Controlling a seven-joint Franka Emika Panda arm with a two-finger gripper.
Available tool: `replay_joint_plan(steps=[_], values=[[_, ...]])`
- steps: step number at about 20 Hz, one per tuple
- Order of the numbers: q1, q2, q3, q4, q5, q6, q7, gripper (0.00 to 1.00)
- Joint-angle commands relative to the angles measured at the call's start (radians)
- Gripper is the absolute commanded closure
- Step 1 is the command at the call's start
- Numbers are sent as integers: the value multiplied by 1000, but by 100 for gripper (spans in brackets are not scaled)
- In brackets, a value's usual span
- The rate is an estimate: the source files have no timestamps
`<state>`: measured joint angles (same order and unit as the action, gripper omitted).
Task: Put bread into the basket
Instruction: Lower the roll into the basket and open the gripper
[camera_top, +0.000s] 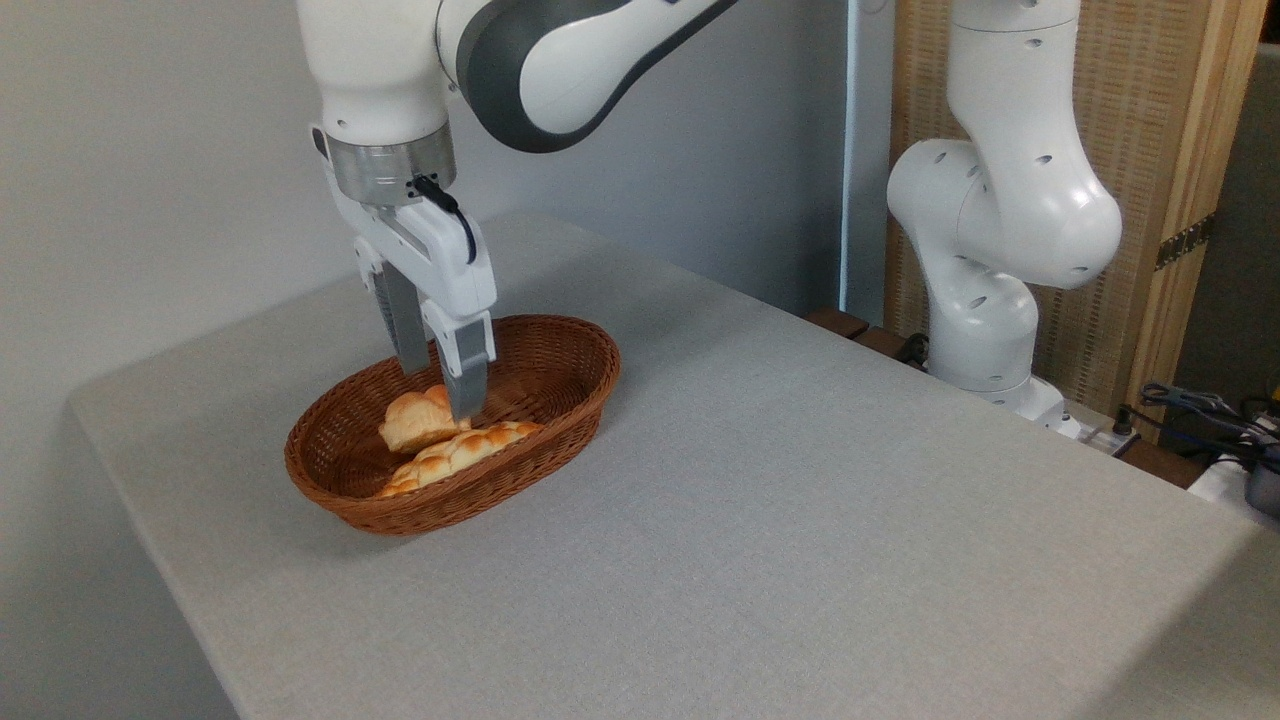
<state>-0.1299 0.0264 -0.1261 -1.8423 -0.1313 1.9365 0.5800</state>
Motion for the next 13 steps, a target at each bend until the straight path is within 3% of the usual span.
replay_joint_plan(steps=[1,6,13], values=[[1,-8,92,9,78,-5,1,0],[1,-14,215,9,98,-8,125,0],[3,-16,266,8,98,-7,161,0]])
